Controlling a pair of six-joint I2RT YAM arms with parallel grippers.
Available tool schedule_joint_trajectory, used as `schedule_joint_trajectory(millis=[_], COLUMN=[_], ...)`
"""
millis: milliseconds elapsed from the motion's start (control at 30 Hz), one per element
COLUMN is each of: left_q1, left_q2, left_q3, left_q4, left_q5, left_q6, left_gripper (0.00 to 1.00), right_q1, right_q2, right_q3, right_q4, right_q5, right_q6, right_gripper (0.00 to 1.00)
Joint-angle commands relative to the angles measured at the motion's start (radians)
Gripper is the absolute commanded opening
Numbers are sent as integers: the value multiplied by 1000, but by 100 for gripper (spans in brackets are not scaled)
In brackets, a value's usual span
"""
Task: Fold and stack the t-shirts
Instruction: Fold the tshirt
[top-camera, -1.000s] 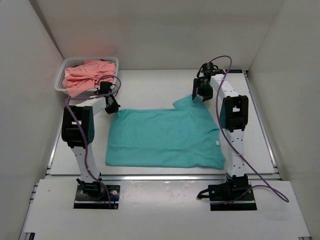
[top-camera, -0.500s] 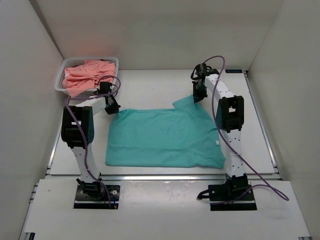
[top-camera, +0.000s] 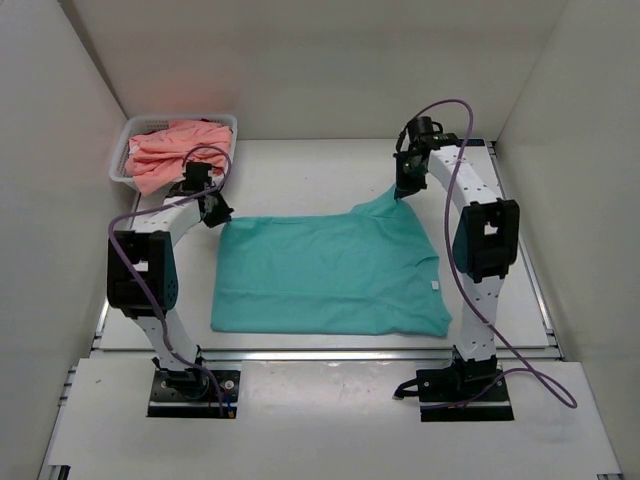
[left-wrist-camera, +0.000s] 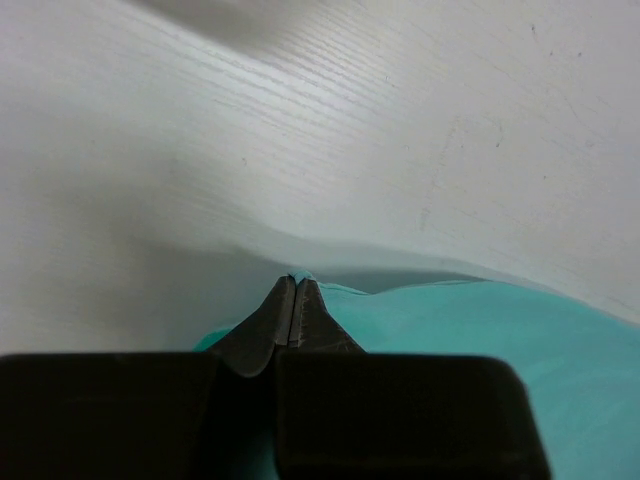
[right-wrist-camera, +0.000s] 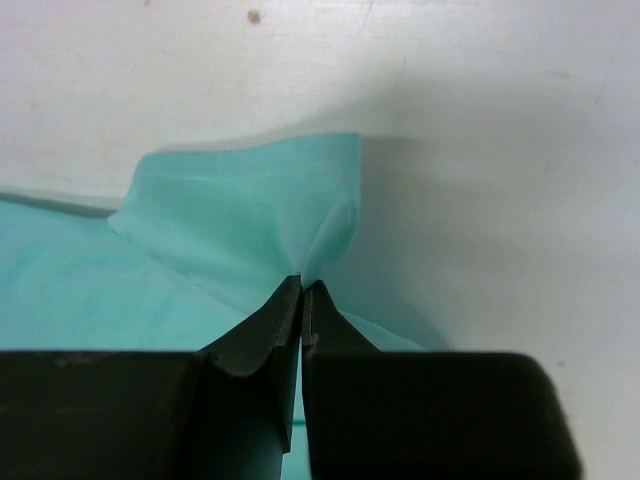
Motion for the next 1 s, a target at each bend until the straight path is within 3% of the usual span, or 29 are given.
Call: schedule_joint_trajectory(millis=[0,300,967], left_q1=[13,23,-42], left_q2=[-88,-275,-531], left_q3=[-42,-222,-501], left_q4=[15,32,-20], left_q5=[22,39,-28], left_q6=[24,53,86], left_gripper=[0,0,0], right_q1=[3,-12,-63], right_q2=[-126,-426,-798], right_q3=[-107,-608,-1032], right_q4=[65,248,310], right_q5=[-38,-118,-184], right_q6=[-11,-1,20], right_gripper=[1,0,0])
